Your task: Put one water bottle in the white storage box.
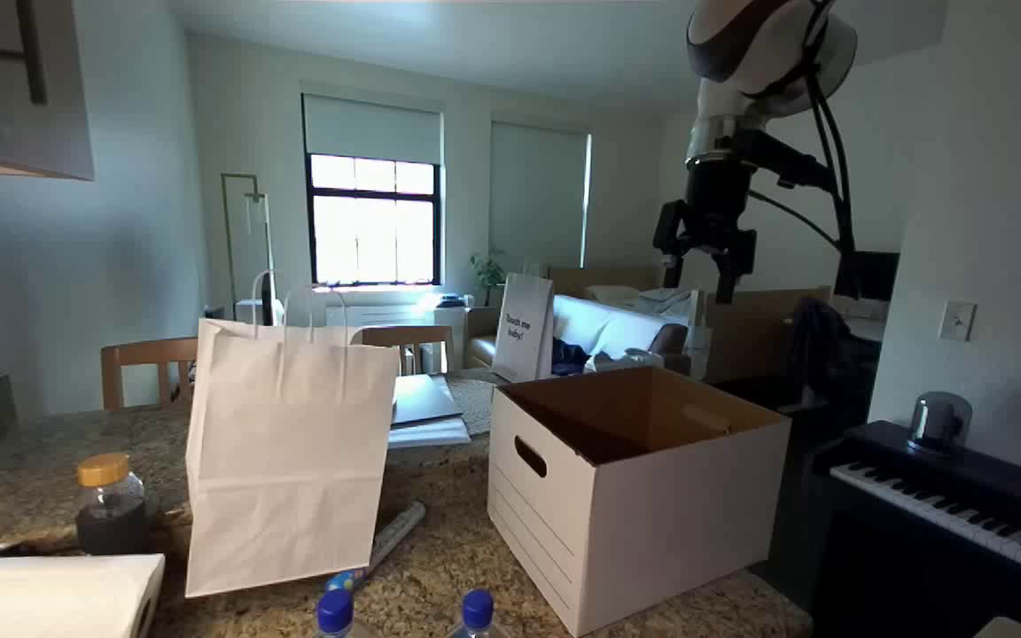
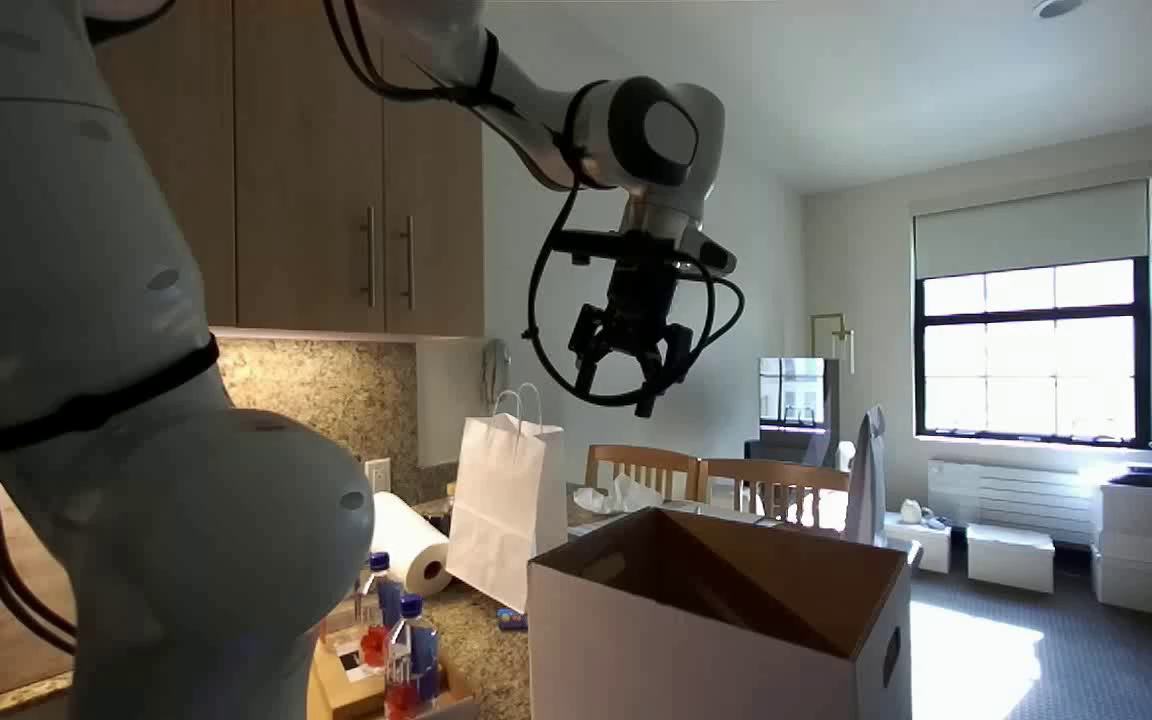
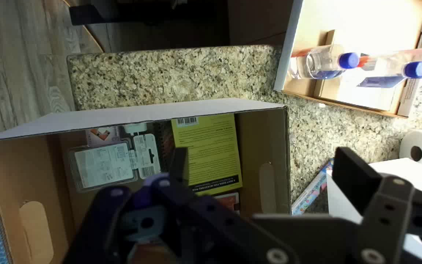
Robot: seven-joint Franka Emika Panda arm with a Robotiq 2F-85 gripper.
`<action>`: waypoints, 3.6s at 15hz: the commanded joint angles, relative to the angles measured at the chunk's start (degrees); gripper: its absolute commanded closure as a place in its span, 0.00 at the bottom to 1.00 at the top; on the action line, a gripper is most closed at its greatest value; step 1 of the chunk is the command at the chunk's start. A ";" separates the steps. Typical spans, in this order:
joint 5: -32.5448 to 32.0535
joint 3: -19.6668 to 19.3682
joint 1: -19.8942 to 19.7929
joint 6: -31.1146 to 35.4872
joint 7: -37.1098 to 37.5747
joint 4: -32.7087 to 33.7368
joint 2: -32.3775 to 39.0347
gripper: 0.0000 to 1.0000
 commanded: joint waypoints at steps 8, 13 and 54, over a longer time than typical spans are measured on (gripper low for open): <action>0.47 1.31 -1.59 -0.24 -0.50 0.16 0.17 0.00; 0.61 2.99 -1.23 2.87 1.28 -2.96 -2.10 0.00; -18.70 27.33 32.76 32.13 50.08 18.64 49.76 0.00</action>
